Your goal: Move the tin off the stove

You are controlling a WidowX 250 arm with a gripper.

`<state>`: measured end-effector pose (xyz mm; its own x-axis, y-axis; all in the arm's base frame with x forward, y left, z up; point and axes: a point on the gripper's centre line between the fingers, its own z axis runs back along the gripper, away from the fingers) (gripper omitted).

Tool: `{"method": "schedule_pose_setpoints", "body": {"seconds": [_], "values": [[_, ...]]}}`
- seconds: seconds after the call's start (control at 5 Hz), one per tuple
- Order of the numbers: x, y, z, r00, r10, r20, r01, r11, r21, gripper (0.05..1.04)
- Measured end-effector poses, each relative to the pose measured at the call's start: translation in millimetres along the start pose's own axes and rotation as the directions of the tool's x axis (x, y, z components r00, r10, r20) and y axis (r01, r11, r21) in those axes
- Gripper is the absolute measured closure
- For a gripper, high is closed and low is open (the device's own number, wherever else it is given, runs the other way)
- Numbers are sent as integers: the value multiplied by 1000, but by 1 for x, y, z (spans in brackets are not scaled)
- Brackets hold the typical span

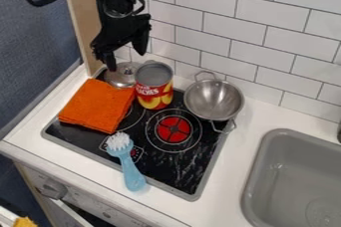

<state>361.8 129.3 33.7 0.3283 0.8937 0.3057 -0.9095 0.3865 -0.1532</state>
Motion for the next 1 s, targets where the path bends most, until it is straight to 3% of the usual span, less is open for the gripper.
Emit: {"method": "schedule_pose_setpoints", "body": {"seconds": [0.2, 0.6, 1.0], "values": [[16, -13, -14, 1000, 9, -1, -9, 1000, -4, 83], [16, -22, -47, 998, -43, -45, 44, 999, 22, 83], [8, -31, -51, 990, -112, -91, 112, 994, -9, 84]]}}
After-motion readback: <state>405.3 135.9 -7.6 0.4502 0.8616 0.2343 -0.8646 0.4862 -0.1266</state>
